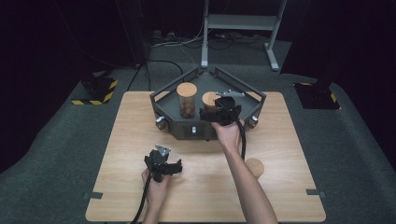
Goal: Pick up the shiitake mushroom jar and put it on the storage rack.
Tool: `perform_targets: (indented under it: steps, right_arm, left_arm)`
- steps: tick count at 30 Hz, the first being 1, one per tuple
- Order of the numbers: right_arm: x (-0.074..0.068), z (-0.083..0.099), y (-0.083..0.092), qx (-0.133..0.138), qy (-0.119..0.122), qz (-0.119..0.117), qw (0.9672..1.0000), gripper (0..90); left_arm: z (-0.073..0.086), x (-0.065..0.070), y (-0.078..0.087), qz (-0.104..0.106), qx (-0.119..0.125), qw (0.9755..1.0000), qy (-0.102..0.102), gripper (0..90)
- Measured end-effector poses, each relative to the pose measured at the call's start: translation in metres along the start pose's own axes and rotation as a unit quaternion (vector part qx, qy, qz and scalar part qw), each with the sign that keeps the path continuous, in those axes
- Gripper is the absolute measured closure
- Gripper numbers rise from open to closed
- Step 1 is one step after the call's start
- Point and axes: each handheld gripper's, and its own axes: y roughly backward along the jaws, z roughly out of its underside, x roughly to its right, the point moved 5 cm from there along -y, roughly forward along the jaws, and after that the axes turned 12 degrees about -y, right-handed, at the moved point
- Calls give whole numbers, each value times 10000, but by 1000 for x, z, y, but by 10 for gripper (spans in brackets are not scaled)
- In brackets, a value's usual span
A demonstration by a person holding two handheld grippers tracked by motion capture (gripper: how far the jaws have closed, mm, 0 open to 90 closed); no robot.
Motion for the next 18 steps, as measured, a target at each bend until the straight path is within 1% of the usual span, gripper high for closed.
perform_targets:
  steps: [3,4,9,14,18]
  right_arm:
    - [-2,2,2,-195,-28,-34,9998,30]
    - [-2,3,4,-217,-23,-25,9998,34]
    - [-2,3,11,-183,0,-59,9998,38]
    - [-4,3,20,-151,72,-129,9998,39]
    - [-4,3,22,-187,68,-189,9996,49]
  left_arm:
    - [0,0,0,0,-1,10000,-1,39]
    - [0,0,0,0,0,10000,0,39]
    - [0,0,0,-5,2,10000,4,38]
    - [0,0,0,-2,0,10000,1,38]
    - [0,0,0,-2,1,10000,1,39]
